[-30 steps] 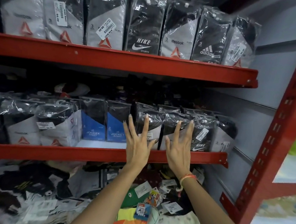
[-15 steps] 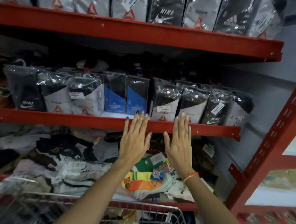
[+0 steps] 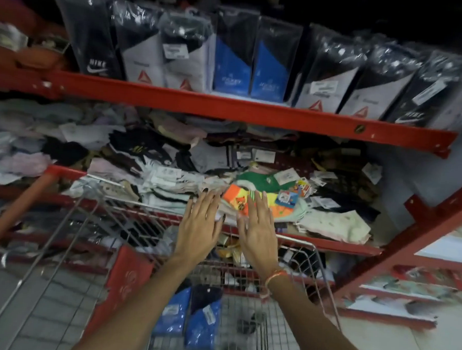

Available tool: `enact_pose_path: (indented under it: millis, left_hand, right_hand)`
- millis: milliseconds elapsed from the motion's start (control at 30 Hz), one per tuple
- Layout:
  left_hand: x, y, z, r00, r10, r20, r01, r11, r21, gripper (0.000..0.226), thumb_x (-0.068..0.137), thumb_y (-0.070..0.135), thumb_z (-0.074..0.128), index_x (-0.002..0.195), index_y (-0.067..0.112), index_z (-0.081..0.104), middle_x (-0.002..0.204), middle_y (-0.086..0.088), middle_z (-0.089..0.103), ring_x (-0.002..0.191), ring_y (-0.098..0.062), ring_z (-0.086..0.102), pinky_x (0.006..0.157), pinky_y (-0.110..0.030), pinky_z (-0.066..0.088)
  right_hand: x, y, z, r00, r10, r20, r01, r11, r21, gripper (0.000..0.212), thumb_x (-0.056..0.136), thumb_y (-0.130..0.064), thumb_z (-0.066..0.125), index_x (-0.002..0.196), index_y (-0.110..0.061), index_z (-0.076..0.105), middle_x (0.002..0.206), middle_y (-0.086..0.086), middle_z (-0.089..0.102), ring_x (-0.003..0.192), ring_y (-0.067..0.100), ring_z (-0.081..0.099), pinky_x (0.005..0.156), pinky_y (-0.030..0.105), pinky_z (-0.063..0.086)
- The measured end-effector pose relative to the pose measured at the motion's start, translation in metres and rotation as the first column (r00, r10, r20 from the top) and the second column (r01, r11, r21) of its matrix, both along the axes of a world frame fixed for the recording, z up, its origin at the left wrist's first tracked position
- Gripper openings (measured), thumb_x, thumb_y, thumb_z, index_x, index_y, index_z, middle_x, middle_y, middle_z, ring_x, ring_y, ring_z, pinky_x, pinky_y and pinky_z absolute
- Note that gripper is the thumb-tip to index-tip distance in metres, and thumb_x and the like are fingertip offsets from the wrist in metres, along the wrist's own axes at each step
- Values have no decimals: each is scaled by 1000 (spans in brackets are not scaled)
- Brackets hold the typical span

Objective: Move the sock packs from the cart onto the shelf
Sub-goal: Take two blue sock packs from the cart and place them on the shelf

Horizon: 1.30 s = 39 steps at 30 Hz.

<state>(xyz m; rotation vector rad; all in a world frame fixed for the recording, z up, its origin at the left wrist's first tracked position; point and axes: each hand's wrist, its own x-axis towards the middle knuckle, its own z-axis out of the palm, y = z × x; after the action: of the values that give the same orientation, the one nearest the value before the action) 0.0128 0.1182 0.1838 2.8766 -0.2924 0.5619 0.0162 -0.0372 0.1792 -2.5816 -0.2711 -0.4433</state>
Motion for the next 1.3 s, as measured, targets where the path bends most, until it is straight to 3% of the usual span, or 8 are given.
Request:
enact_pose_path:
  millis: [233,333,433,667,833,1033,1200,1300]
  left_hand:
    - [-30,31,-70,978,71,-197,-67,997,25,54,92,34,33,134,3,49,137,-14,54,129,-29,48,108,-45,36]
    - [-40,44,-107,953,99,-287,-105,994,-6,47,92,26,45,131,1,51,133,-17,57,125,-32,51,105,-46,41]
    - [-50,58,-140,897,129,-422,-174,982,-71,47,87,16,60,130,-2,51,132,-22,56,122,-37,52,101,-48,45]
    - [-51,74,-211,664,148,-733,-368,918,-149,64,91,18,53,147,8,25,148,-22,33,135,-40,30,103,-51,40]
    - [-45,73,-269,538,136,-832,-413,903,-119,76,90,33,57,150,13,16,151,-24,22,132,-43,32,102,-50,40]
    - [-38,68,-296,418,200,-886,-477,879,-27,98,81,44,67,151,21,3,145,-29,24,127,-45,34,104,-49,39]
    - [-37,69,-290,368,210,-906,-524,852,-16,110,69,47,78,149,36,4,130,-27,37,114,-46,47,96,-47,47]
    - [-51,66,-286,345,206,-916,-554,832,-21,111,65,46,81,148,42,7,131,-25,35,115,-46,47,96,-47,48]
  right_hand:
    - [-25,34,-73,966,36,-256,-50,998,-47,56,103,-40,27,148,-8,30,159,10,27,149,23,17,122,45,20]
    - [-41,39,-100,913,51,-404,-83,994,-64,63,98,-43,20,147,-5,32,156,15,30,147,29,23,118,46,28]
    - [-52,45,-132,798,2,-602,-101,986,-131,53,102,-33,31,147,-5,30,154,19,30,141,34,28,113,47,36]
    - [-57,65,-203,493,-121,-862,-39,986,-161,46,98,-19,41,142,-6,37,145,26,34,128,40,40,106,45,40]
    - [-51,83,-246,300,-150,-942,-16,987,-162,70,100,-35,43,154,-13,5,158,30,-1,144,48,12,118,50,21]
    - [-46,102,-259,329,-242,-913,47,969,-241,113,84,-55,63,151,-7,-14,156,32,-15,144,52,1,109,64,32]
    - [-47,101,-265,322,-312,-894,-11,943,-333,120,81,-43,72,149,-14,-21,157,26,-22,143,56,-2,107,70,30]
    - [-58,93,-270,365,-363,-857,-52,912,-408,111,87,-39,66,146,-24,-27,157,27,-20,143,56,-2,106,72,28]
